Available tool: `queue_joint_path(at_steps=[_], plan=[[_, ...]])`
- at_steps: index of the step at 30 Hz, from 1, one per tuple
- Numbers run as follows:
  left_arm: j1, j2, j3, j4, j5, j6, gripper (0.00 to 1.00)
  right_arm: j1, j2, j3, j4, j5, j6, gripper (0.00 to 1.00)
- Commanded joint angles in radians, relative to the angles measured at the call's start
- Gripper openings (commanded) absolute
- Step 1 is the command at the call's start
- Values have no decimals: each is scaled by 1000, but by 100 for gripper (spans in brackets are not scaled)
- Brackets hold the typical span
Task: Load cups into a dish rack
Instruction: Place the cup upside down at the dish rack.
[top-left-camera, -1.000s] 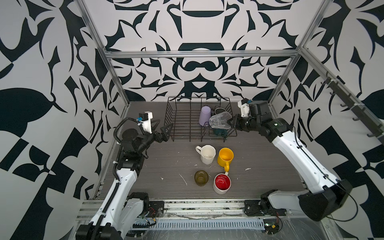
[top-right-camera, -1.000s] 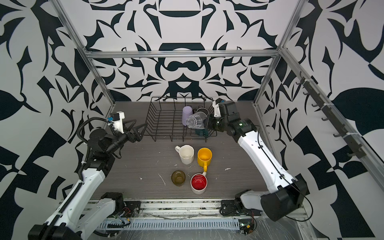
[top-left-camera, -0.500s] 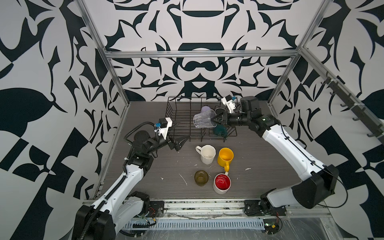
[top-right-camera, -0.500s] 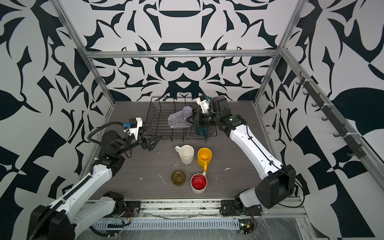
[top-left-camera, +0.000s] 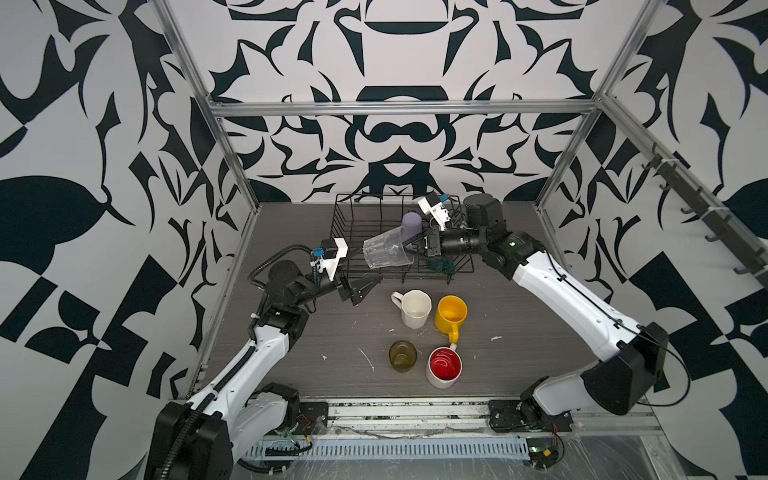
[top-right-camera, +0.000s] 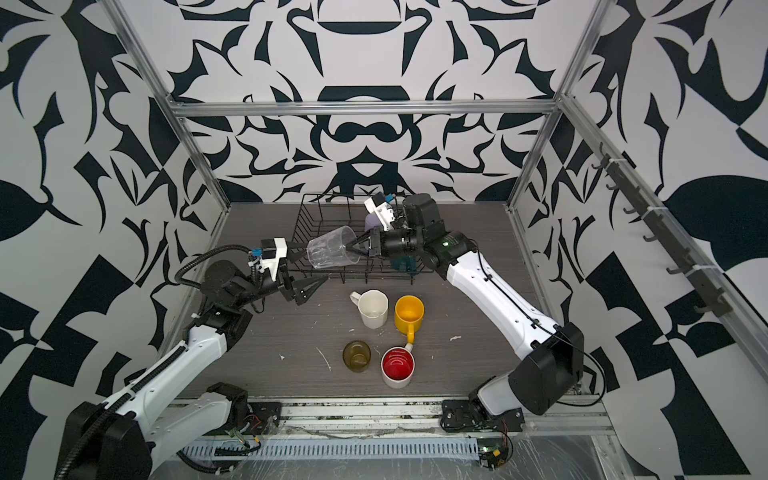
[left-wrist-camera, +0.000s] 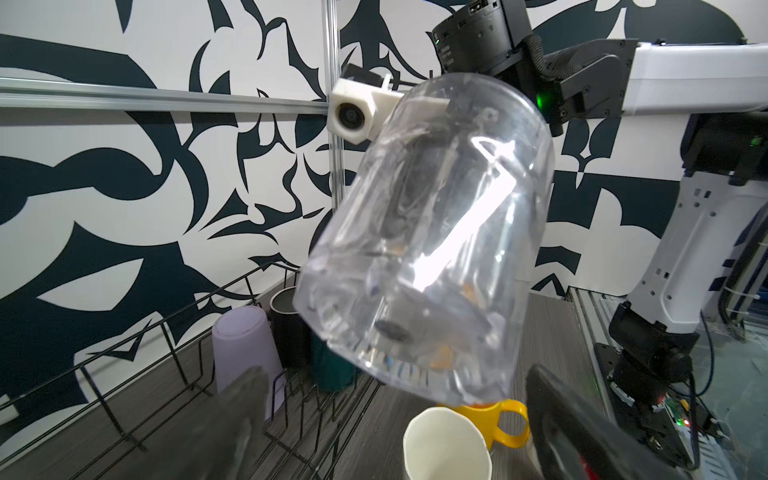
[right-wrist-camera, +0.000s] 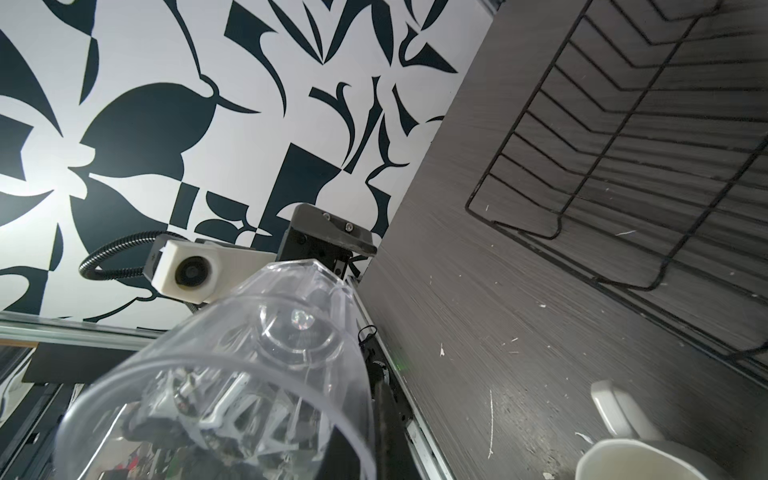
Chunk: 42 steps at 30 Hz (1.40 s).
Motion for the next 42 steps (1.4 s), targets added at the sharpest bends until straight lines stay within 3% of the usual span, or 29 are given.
queue_joint_path(at_steps=[1,14,42], plan=[[-2,-1,33,53,31,-2,99,15,-18,30,95,-49,23,0],[-3,25,28,203,78,-107,99,52,4,-42,230,-115,111,0],[-2,66,56,288,153,-201,99,96,84,-71,383,-178,208,0]])
